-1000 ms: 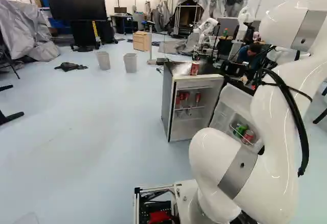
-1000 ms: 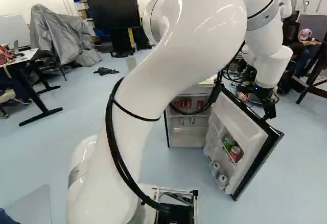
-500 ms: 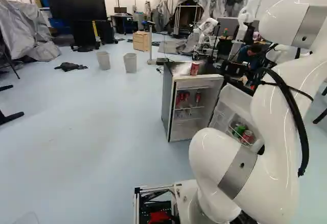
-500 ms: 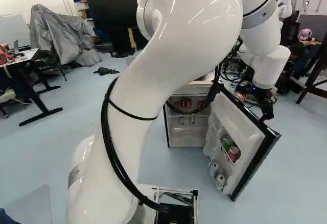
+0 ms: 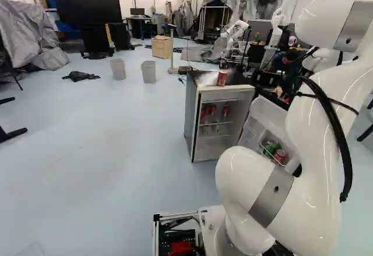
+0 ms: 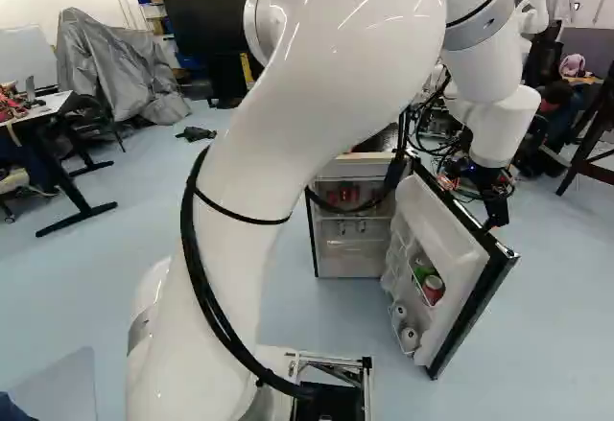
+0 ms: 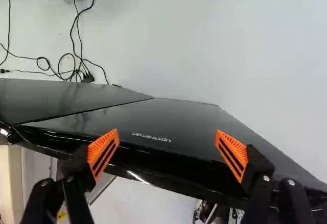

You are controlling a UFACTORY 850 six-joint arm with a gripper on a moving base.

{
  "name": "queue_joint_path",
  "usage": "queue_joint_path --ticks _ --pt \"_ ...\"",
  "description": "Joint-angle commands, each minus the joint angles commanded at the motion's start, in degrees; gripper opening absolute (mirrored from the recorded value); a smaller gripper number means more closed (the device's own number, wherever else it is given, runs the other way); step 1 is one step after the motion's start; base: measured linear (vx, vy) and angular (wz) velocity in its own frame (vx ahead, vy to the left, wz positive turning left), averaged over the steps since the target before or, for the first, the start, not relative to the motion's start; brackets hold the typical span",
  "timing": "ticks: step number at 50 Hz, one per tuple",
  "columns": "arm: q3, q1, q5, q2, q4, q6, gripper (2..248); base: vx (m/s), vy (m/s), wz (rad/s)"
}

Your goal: Grab a drink from the fridge

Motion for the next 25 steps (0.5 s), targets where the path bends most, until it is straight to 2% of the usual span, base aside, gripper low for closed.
queue_joint_path --ticks 25 --pt "2.8 0.3 -1.5 2.0 0.0 0.0 247 0.0 0.0 0.0"
